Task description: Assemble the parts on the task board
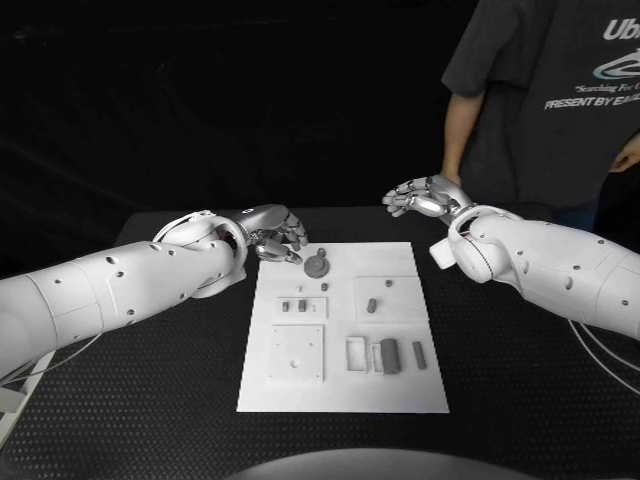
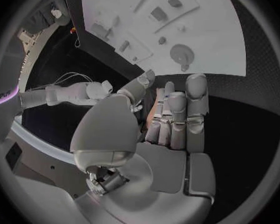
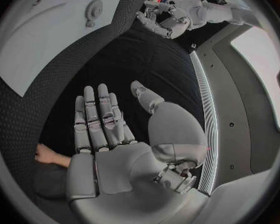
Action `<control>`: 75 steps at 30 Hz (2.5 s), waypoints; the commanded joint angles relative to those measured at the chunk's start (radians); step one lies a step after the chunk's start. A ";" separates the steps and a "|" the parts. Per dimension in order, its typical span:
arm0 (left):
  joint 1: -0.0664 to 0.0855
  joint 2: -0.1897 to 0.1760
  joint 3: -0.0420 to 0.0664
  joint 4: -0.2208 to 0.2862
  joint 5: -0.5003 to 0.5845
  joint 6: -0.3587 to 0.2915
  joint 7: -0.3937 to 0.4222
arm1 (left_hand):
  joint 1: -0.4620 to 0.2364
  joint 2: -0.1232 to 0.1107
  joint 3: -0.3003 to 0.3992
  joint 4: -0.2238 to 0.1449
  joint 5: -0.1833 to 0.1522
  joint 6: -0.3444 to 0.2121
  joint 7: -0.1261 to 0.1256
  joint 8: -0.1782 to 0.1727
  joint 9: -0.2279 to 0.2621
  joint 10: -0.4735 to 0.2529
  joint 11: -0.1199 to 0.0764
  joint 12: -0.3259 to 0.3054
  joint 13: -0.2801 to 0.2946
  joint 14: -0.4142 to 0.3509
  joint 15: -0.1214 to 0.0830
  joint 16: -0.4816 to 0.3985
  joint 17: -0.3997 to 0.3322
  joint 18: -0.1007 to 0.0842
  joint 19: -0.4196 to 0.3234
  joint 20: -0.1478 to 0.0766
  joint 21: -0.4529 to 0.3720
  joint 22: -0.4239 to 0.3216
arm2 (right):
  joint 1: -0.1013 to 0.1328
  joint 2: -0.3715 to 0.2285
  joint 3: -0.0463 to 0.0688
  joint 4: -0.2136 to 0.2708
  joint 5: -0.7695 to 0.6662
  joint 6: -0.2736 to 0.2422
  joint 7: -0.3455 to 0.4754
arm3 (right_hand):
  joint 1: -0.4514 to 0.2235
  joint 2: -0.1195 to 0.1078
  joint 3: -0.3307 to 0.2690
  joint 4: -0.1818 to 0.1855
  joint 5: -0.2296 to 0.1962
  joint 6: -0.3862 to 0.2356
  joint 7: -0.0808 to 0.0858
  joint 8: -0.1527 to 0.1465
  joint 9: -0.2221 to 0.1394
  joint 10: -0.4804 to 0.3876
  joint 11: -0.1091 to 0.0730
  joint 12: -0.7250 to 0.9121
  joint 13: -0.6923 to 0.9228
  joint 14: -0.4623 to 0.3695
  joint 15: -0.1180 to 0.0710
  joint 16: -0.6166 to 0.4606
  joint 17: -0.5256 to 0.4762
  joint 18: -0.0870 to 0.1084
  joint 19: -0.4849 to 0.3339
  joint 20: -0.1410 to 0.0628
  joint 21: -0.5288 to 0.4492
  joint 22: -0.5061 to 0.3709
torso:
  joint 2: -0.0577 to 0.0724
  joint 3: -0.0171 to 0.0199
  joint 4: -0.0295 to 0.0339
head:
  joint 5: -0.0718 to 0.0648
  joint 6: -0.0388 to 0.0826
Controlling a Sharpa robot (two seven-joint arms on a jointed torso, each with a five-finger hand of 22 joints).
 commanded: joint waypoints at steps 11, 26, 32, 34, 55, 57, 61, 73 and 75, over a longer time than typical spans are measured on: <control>-0.020 0.078 -0.024 -0.053 -0.187 0.025 -0.029 | 0.005 0.013 0.024 0.003 -0.008 0.006 -0.004 -0.001 -0.005 -0.040 0.018 -0.013 -0.019 0.032 0.012 0.024 -0.019 0.172 0.031 0.009 0.000 0.002 | 0.000 0.001 0.001 0.005 -0.006 0.001 0.005 | -0.001 0.005 0.002 -0.006 -0.002 -0.005 0.016 -0.005 -0.001 -0.001 0.003 -0.007 -0.001 0.000 0.003 -0.004 0.000 0.016 -0.004 0.004 -0.005 -0.001 | 0.003 -0.0007 0.0001 | -0.020 -0.009; -0.030 0.150 -0.034 -0.144 -0.250 0.033 -0.033 | 0.012 0.022 0.029 -0.001 -0.017 0.008 -0.008 -0.002 -0.009 -0.032 0.018 -0.007 -0.025 0.031 0.012 0.028 -0.031 0.177 0.030 0.012 -0.007 0.002 | 0.002 0.001 0.003 0.011 -0.006 0.004 0.000 | -0.004 0.003 0.001 -0.005 -0.002 -0.008 0.017 -0.007 -0.003 -0.004 0.005 -0.010 -0.002 -0.002 0.004 -0.006 0.000 0.016 -0.006 0.005 -0.005 -0.001 | 0.009 -0.0012 -0.0017 | -0.034 -0.012; -0.041 0.174 -0.041 -0.168 -0.250 0.042 -0.022 | 0.011 0.023 0.030 0.000 -0.014 0.017 -0.014 0.002 -0.009 -0.025 0.012 -0.005 -0.026 0.026 0.007 0.029 -0.037 0.175 0.027 0.012 -0.010 0.004 | 0.003 0.004 0.004 0.012 -0.006 0.003 0.000 | -0.003 0.003 0.001 -0.006 -0.002 -0.008 0.018 -0.008 -0.003 -0.004 0.005 -0.011 -0.002 -0.002 0.004 -0.006 0.000 0.016 -0.006 0.005 -0.006 -0.001 | 0.010 0.0002 -0.0028 | -0.041 -0.012; -0.042 0.181 -0.041 -0.166 -0.251 0.046 -0.021 | 0.012 0.023 0.030 0.000 -0.013 0.017 -0.014 0.003 -0.009 -0.025 0.012 -0.005 -0.026 0.026 0.006 0.029 -0.038 0.175 0.026 0.012 -0.010 0.004 | 0.003 0.005 0.004 0.011 -0.006 0.003 0.000 | -0.003 0.003 0.001 -0.006 -0.002 -0.009 0.018 -0.008 -0.003 -0.004 0.005 -0.011 -0.002 -0.002 0.004 -0.006 0.000 0.016 -0.007 0.005 -0.006 -0.001 | 0.010 0.0001 -0.0031 | -0.044 -0.012; -0.071 0.211 -0.042 -0.197 -0.275 0.045 -0.030 | 0.019 0.028 0.034 0.000 -0.007 0.025 -0.009 0.004 -0.012 -0.012 0.012 -0.003 -0.026 0.029 0.007 0.039 -0.047 0.172 0.031 0.008 -0.010 0.010 | 0.004 0.002 0.013 0.021 -0.006 -0.003 0.005 | -0.003 0.003 0.001 -0.006 -0.002 -0.009 0.018 -0.009 -0.004 -0.004 0.006 -0.012 -0.002 -0.003 0.005 -0.007 0.000 0.016 -0.007 0.005 -0.006 -0.001 | 0.010 -0.0005 -0.0023 | -0.053 -0.024; -0.074 0.214 -0.042 -0.207 -0.275 0.041 -0.025 | 0.018 0.030 0.035 0.001 -0.006 0.025 -0.008 0.005 -0.012 -0.013 0.013 -0.004 -0.026 0.029 0.007 0.039 -0.048 0.172 0.031 0.008 -0.010 0.010 | 0.004 0.001 0.016 0.020 -0.006 -0.004 0.005 | -0.003 0.003 0.001 -0.006 -0.002 -0.009 0.018 -0.009 -0.004 -0.004 0.006 -0.012 -0.002 -0.003 0.005 -0.007 0.000 0.016 -0.007 0.005 -0.006 -0.001 | 0.010 -0.0001 -0.0024 | -0.054 -0.027; -0.078 0.218 -0.041 -0.221 -0.275 0.033 -0.019 | 0.015 0.033 0.035 0.001 -0.007 0.020 -0.011 0.001 -0.015 -0.019 0.015 -0.007 -0.028 0.032 0.010 0.039 -0.053 0.173 0.033 0.009 -0.011 0.010 | 0.004 0.000 0.017 0.023 -0.006 -0.003 0.005 | -0.004 0.003 0.001 -0.005 -0.002 -0.009 0.018 -0.009 -0.004 -0.004 0.006 -0.012 -0.002 -0.002 0.005 -0.007 0.000 0.016 -0.008 0.005 -0.006 -0.001 | 0.010 -0.0001 -0.0020 | -0.057 -0.029; -0.086 0.226 -0.042 -0.237 -0.266 0.030 -0.006 | 0.008 0.039 0.036 0.002 -0.008 0.022 -0.011 0.001 -0.018 -0.027 0.018 -0.008 -0.035 0.033 0.013 0.043 -0.063 0.176 0.036 0.012 -0.016 0.010 | 0.004 0.003 0.018 0.023 -0.006 -0.003 0.005 | -0.005 0.003 0.001 -0.004 -0.002 -0.009 0.019 -0.009 -0.004 -0.004 0.006 -0.012 -0.002 -0.002 0.005 -0.007 0.001 0.016 -0.008 0.005 -0.005 -0.001 | 0.011 0.0001 0.0008 | -0.065 -0.037; -0.087 0.228 -0.042 -0.236 -0.263 0.022 -0.003 | 0.007 0.042 0.036 0.002 -0.008 0.028 -0.008 0.004 -0.017 -0.025 0.018 -0.007 -0.035 0.033 0.012 0.044 -0.065 0.176 0.037 0.013 -0.017 0.010 | 0.004 0.003 0.018 0.024 -0.006 -0.003 0.005 | -0.005 0.003 0.001 -0.004 -0.002 -0.009 0.019 -0.009 -0.004 -0.004 0.006 -0.012 -0.002 -0.002 0.005 -0.007 0.001 0.016 -0.007 0.005 -0.005 -0.001 | 0.012 -0.0001 0.0011 | -0.065 -0.038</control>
